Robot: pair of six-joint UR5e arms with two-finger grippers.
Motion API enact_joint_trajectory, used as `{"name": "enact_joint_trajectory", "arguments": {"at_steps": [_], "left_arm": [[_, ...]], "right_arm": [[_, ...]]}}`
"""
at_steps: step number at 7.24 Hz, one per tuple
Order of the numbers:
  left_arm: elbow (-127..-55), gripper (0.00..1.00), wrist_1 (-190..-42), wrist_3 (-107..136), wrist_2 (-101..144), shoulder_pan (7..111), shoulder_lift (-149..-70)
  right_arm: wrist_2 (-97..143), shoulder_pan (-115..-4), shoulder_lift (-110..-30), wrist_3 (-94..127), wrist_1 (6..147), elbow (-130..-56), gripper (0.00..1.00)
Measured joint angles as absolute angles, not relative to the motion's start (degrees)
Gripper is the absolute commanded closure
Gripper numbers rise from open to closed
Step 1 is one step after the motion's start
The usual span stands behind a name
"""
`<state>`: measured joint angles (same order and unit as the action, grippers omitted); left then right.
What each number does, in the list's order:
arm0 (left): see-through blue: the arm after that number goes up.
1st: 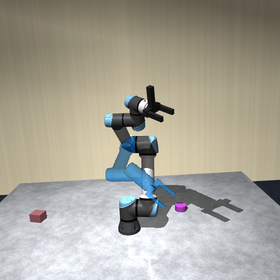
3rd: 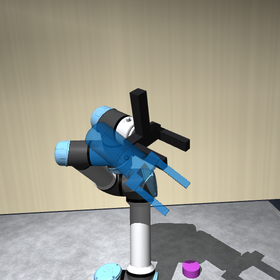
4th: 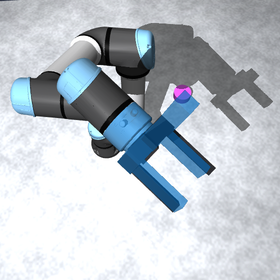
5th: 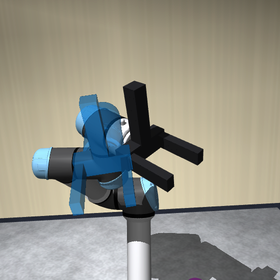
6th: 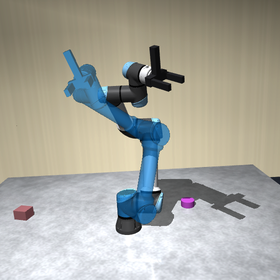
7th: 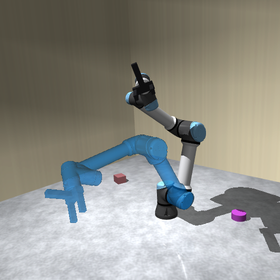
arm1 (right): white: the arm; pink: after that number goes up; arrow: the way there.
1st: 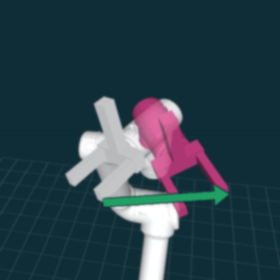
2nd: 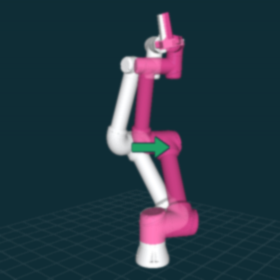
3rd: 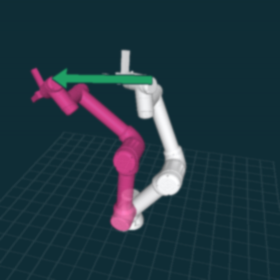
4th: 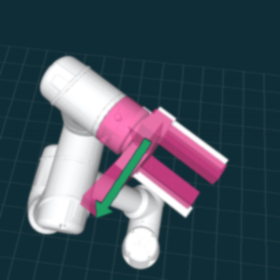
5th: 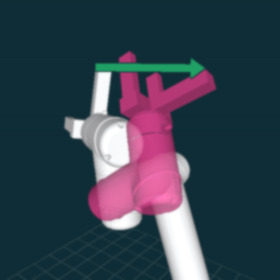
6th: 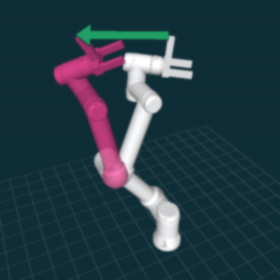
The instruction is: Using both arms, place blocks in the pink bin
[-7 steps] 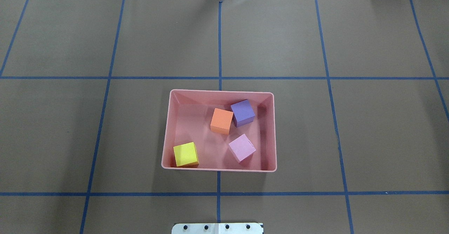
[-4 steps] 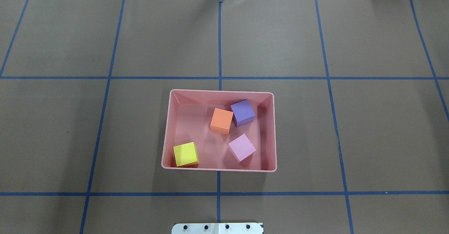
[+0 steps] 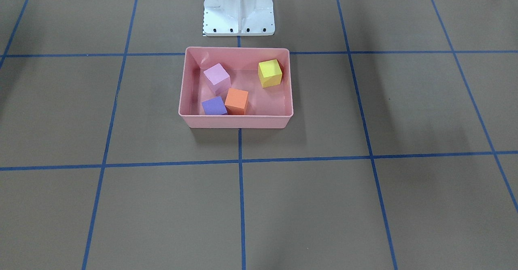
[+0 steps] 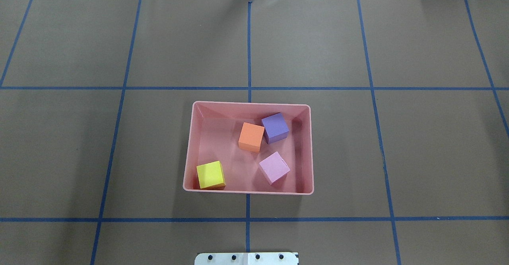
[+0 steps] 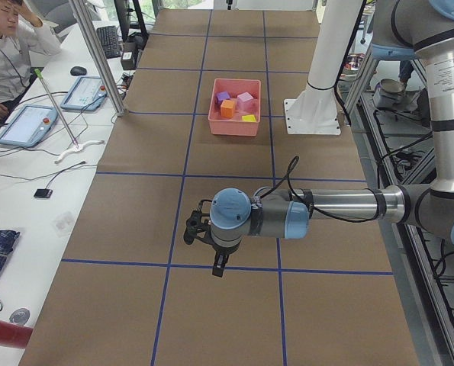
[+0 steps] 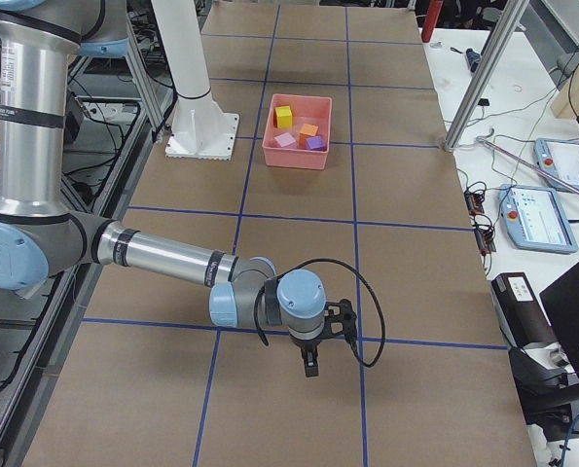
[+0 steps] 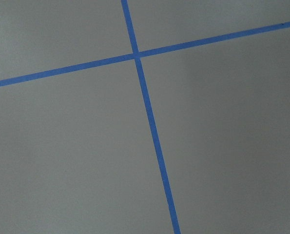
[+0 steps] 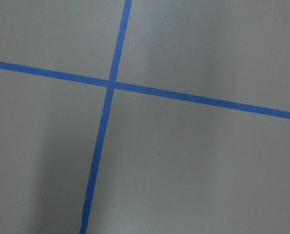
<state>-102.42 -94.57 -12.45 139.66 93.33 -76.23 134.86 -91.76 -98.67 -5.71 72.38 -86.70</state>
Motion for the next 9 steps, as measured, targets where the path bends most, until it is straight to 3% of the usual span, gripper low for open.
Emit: {"name": "enact_joint_trajectory", "arguments": {"at_steps": [9], "left_arm": [[-103.0, 0.0, -94.6, -12.5, 139.6, 93.3, -76.0]], "right_arm": [[135.1, -91.7, -101.5, -6.5, 69.7, -87.4, 0.0]]}}
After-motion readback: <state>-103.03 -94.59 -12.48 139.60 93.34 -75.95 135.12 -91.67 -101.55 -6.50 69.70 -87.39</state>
